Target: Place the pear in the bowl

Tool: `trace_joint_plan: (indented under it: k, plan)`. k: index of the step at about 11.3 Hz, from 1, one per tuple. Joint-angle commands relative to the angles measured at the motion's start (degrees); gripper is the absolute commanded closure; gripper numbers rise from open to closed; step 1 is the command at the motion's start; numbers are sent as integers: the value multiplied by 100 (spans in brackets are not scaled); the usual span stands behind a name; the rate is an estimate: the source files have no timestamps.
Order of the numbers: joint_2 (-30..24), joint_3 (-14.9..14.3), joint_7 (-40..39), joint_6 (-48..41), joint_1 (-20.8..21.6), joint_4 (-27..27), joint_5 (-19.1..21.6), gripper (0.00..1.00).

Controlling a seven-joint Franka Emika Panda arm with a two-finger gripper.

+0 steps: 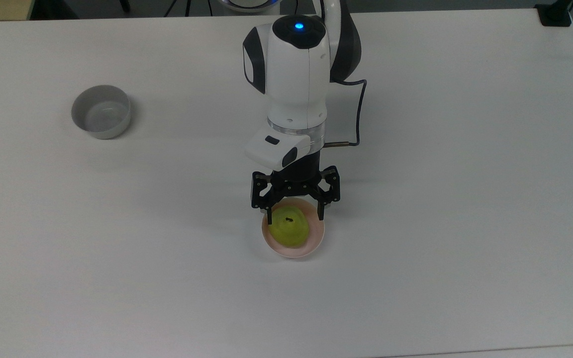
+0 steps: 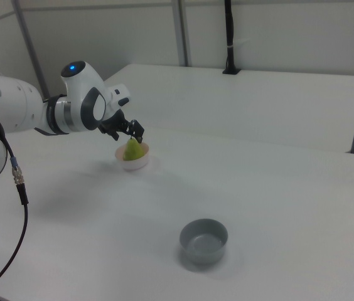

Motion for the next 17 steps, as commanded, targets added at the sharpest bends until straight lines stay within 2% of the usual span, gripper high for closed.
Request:
trace_joint_plan:
  k: [1,3,6,9,13,15,17]
  plan:
    - [-350,-55,395,-201,36,-27,-103,0]
    - [-711,-46,395,-1139,27,156,-50,0]
    - [-1256,-20,325,-2168,-43,140,72,0]
    - [-1801,-28,-305,-3425,-262,140,817,0]
    - [-2416,-63,-1089,-4938,-701,122,1329,0]
    - [-2619,-72,-1116,-5352,-817,96,1330,0]
    - [-2690,-142,-968,-5573,-756,69,1260,0]
